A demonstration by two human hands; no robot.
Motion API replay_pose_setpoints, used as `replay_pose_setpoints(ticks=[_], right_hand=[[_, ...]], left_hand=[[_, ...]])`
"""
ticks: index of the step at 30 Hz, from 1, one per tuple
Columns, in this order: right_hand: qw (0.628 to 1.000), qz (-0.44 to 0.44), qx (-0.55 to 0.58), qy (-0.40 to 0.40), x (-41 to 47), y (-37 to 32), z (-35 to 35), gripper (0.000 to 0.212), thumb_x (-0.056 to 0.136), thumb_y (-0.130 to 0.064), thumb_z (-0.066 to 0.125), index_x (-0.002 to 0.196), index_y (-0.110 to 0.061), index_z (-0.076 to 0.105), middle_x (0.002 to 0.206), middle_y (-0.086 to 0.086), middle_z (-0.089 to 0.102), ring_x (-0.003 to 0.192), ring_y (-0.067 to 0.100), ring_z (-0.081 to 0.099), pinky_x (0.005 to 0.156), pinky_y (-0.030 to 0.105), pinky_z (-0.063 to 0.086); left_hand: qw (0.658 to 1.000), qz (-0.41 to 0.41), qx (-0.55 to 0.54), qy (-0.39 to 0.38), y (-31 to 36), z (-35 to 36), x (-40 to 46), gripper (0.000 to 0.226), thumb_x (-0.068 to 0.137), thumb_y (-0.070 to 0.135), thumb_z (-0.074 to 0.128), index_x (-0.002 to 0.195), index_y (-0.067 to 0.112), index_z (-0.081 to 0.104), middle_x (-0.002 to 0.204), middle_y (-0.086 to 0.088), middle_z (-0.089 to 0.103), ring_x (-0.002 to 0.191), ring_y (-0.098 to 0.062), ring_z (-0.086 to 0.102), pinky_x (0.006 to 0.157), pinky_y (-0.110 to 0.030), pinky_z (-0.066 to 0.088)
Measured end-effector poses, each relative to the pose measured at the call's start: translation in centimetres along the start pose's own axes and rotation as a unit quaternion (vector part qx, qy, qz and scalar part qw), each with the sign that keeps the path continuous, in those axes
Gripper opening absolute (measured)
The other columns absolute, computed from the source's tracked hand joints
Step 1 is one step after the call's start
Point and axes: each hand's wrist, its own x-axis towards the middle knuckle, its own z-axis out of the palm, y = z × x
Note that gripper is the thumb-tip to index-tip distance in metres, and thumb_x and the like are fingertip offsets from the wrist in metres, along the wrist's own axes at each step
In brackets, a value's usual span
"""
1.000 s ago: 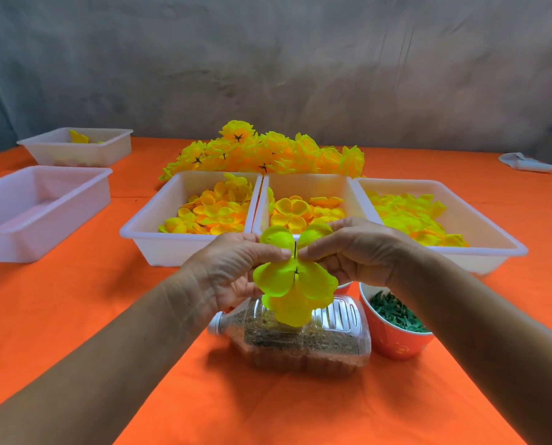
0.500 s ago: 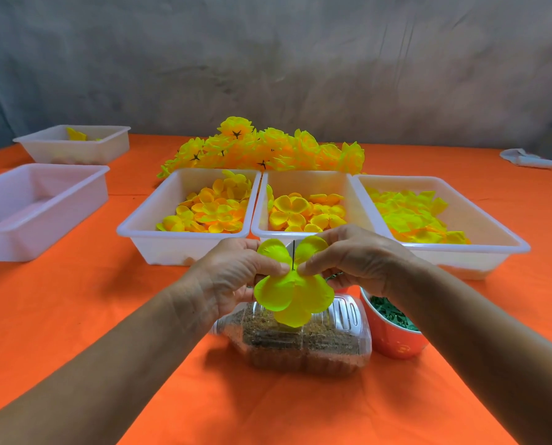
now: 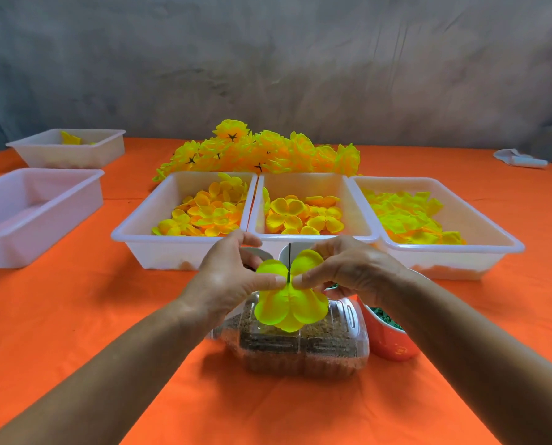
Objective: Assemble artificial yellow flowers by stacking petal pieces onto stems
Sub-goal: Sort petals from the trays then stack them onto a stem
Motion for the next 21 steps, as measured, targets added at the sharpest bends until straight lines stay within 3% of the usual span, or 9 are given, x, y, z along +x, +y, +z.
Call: replay_pose_setpoints(ticks=[2,5,9,12,15,18,21], right_hand=[[1.0,-0.001,0.001,0.005,0.0,0.1,0.0,0.021,0.072,-0.003,0.077,0.077,-0.018,0.063,0.054,-0.007,0.057,0.048,0.003,0.051,0.049,0.017,0.042],[1.0,0.002,0.012,-0.004,0.2,0.2,-0.1,0.021,0.072,-0.002,0.077,0.079,-0.018,0.064,0.059,-0.004,0.057,0.051,0.006,0.05,0.053,0.018,0.042],[1.0,0.006,0.015,-0.014,0.5,0.4,-0.3,0.021,0.073,-0.003,0.077,0.08,-0.017,0.064,0.061,-0.004,0.059,0.05,0.005,0.051,0.055,0.021,0.042],[1.0,0.013,0.003,-0.019,0.5,0.6,-0.4,0.022,0.073,-0.005,0.077,0.085,-0.017,0.063,0.07,0.0,0.06,0.06,0.009,0.052,0.058,0.023,0.043],[1.0,0.011,-0.02,-0.004,0.2,0.4,-1.2,0.025,0.072,-0.01,0.079,0.092,-0.015,0.066,0.074,0.001,0.061,0.068,0.012,0.056,0.057,0.021,0.045],[0.997,-0.027,-0.02,0.066,0.4,0.2,-3.7,0.014,0.074,-0.014,0.077,0.085,-0.019,0.069,0.066,-0.004,0.063,0.063,0.007,0.057,0.052,0.018,0.043],[0.968,-0.073,0.005,0.239,2.2,1.0,-7.8,0.013,0.077,-0.008,0.073,0.09,-0.01,0.073,0.063,-0.001,0.063,0.061,0.01,0.055,0.055,0.02,0.04]], left_hand=[[0.992,0.095,0.072,0.027,0.0,0.0,-0.3,0.044,0.063,0.005,0.083,0.097,0.026,0.064,0.095,0.003,0.058,0.075,-0.002,0.056,0.067,-0.013,0.046],[0.976,0.178,0.125,0.004,0.0,0.0,-0.6,0.023,0.069,0.006,0.079,0.083,0.024,0.074,0.103,0.008,0.061,0.094,0.006,0.056,0.078,-0.002,0.037],[0.975,0.186,0.115,-0.038,-0.6,0.0,-0.6,0.012,0.063,0.025,0.075,0.074,0.024,0.077,0.099,0.007,0.066,0.099,0.001,0.059,0.087,-0.014,0.044],[0.977,0.185,0.101,-0.025,-0.9,0.1,-0.3,0.014,0.06,0.024,0.088,0.069,0.027,0.077,0.094,0.007,0.067,0.097,-0.005,0.062,0.09,-0.03,0.049],[0.979,0.181,0.092,-0.019,-1.2,0.3,0.2,0.011,0.06,0.022,0.085,0.065,0.027,0.076,0.091,0.008,0.068,0.093,-0.005,0.063,0.087,-0.027,0.049],[0.982,0.166,0.082,-0.036,-1.2,0.4,0.6,0.012,0.06,0.016,0.086,0.064,0.023,0.076,0.09,0.005,0.069,0.091,-0.007,0.064,0.088,-0.028,0.048],[0.983,0.148,0.08,-0.073,-0.7,0.3,1.0,0.013,0.061,0.006,0.085,0.061,0.015,0.075,0.087,-0.002,0.068,0.09,-0.015,0.065,0.091,-0.035,0.048]])
